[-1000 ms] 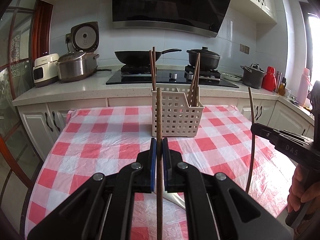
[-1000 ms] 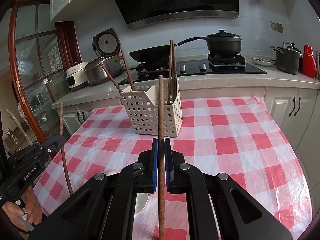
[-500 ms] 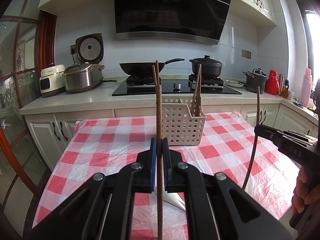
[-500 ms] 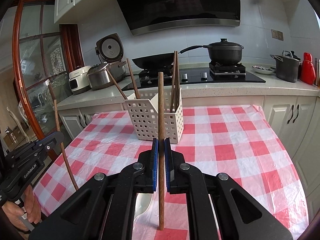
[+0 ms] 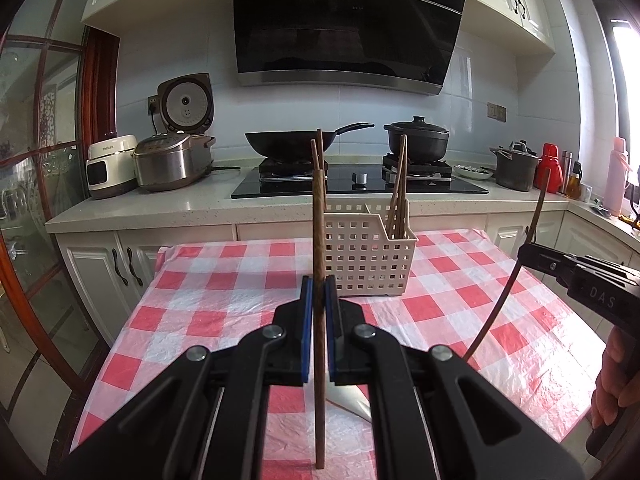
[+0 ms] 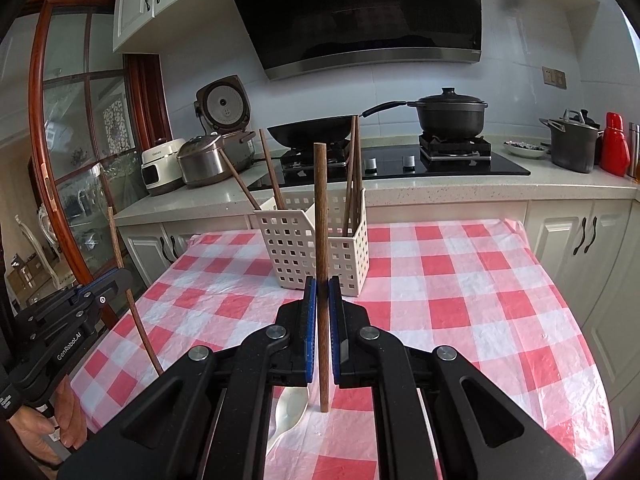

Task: Organize utensils
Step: 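Lift both chopsticks upright and carry them toward the white basket, then lower both chopsticks into the white basket and open both tools, then move back to the table and close the right tool on a white spoon, then close the left tool on the other white spoon while the right tool holds its spoon, then lift both white spoons and carry them toward the white basket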

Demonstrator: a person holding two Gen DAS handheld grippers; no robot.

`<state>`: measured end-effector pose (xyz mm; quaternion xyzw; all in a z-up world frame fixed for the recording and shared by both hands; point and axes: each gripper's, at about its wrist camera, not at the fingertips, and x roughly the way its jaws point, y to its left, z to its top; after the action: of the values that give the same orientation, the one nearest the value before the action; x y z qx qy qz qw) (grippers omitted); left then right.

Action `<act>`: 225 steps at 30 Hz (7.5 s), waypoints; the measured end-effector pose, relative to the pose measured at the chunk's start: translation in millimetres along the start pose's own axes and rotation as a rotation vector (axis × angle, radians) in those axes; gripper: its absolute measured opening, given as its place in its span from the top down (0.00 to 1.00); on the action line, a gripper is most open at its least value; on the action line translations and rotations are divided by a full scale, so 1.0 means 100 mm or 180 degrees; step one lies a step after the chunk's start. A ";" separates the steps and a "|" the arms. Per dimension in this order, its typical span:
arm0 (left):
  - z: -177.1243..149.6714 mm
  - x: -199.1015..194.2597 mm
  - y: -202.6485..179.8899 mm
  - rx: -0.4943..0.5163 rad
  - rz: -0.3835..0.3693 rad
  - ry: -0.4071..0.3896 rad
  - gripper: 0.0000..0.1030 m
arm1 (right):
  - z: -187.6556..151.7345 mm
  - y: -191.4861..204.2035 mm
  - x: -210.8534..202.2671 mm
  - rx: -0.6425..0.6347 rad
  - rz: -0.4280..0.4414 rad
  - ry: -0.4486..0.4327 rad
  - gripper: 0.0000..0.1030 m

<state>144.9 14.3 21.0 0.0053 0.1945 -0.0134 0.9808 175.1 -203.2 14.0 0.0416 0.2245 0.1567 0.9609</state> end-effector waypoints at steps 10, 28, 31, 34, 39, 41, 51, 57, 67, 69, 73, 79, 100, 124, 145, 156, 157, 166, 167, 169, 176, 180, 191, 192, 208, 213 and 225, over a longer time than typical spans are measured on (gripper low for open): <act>-0.01 -0.01 -0.01 0.0016 0.0022 -0.0013 0.94 | 0.00 -0.02 -0.01 0.0032 -0.0032 -0.0029 0.94; 0.42 0.19 0.13 -0.0007 -0.0235 0.0050 0.94 | 0.34 -0.01 0.14 -0.0127 -0.0059 -0.0136 0.94; 0.55 0.28 0.08 0.0072 -0.0240 0.0031 0.94 | 0.46 -0.01 0.23 -0.0154 -0.0060 -0.0149 0.94; 0.71 0.38 0.01 0.0144 -0.0231 -0.0011 0.94 | 0.57 -0.02 0.34 -0.0176 -0.0053 -0.0139 0.94; 1.04 0.55 -0.07 0.0197 -0.0266 -0.0090 0.94 | 0.82 -0.06 0.51 -0.0179 -0.0052 -0.0165 0.94; 1.20 0.60 -0.12 0.0219 -0.0287 -0.0143 0.94 | 0.94 -0.08 0.57 -0.0174 -0.0064 -0.0193 0.94; 2.12 0.85 -0.21 0.0153 -0.0320 -0.0457 0.94 | 1.52 -0.08 0.83 -0.0233 -0.0063 -0.0332 0.94; 2.44 1.12 -0.25 0.0096 -0.0205 -0.0556 0.94 | 1.77 -0.07 1.07 -0.0241 -0.0062 -0.0345 0.94; 2.00 1.86 -0.24 -0.0053 -0.0140 -0.0101 0.94 | 1.47 -0.20 1.86 -0.0147 -0.0010 0.0363 0.94; 1.89 1.95 -0.21 -0.0082 -0.0140 -0.0009 0.94 | 1.41 -0.22 1.94 -0.0099 0.0002 0.0451 0.94; 1.64 2.13 -0.17 -0.0124 -0.0109 0.0186 0.94 | 1.27 -0.22 2.07 -0.0102 0.0000 0.0545 0.94; 1.49 2.21 -0.14 -0.0076 0.0031 0.0205 0.91 | 1.21 -0.20 2.15 -0.0097 -0.0027 0.0562 0.90; 1.06 1.01 0.14 -0.0055 0.0497 -0.0186 0.12 | 0.94 -0.20 1.05 -0.0103 -0.0110 0.0227 0.64; -0.40 0.66 0.48 -0.0409 0.0615 0.0636 0.07 | -0.60 0.06 0.89 0.0157 -0.0246 0.0935 0.50; -0.65 0.80 0.58 -0.0500 0.0616 0.0847 0.07 | -1.03 0.42 1.22 -0.0134 -0.0288 0.1359 0.50; -0.76 0.90 0.45 -0.0521 0.0422 0.1089 0.07 | -0.97 0.22 1.13 0.0049 -0.0175 0.1295 0.77; -0.76 0.91 0.42 -0.0515 0.0403 0.1114 0.07 | -0.96 0.19 1.11 0.0087 -0.0147 0.1279 0.76; -0.86 1.06 0.15 -0.0420 0.0255 0.1357 0.07 | -0.84 0.07 0.91 0.0244 -0.0014 0.1026 0.77; -0.87 1.09 0.14 -0.0430 0.0240 0.1386 0.07 | -0.84 0.06 0.89 0.0252 -0.0003 0.1012 0.77; -0.87 1.15 0.09 -0.0482 0.0202 0.1436 0.08 | -0.85 0.05 0.89 0.0258 0.0023 0.1010 0.77; -0.90 1.48 -0.04 -0.0579 0.0179 0.1715 0.39 | -0.88 -0.08 0.88 0.0340 0.0031 0.1002 0.77; -0.87 1.59 -0.08 -0.0517 0.0279 0.1730 0.40 | -0.88 -0.16 0.87 0.0406 0.0035 0.0993 0.77; -0.85 1.43 -0.17 -0.0308 -0.0017 0.1576 0.67 | -0.85 -0.16 0.82 0.0372 0.0087 0.0928 0.77; -0.83 1.38 -0.14 -0.0318 -0.0034 0.1518 0.67 | -0.84 -0.15 0.81 0.0369 0.0087 0.0916 0.77; -0.48 0.72 -0.20 -0.0125 -0.0220 0.0720 0.67 | -0.60 0.12 0.53 0.0019 0.0048 0.0563 0.89; -0.47 0.63 -0.17 -0.0096 -0.0204 0.0629 0.67 | -0.60 0.17 0.50 -0.0017 0.0079 0.0552 0.89; -0.33 0.36 -0.15 -0.0046 -0.0283 0.0248 0.67 | -0.50 0.30 0.37 -0.0148 0.0038 0.0391 0.89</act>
<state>164.8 -0.9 -23.0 -0.0100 0.2327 -0.0554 0.9709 175.8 -162.5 -42.2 0.0110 0.2791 0.1698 0.9451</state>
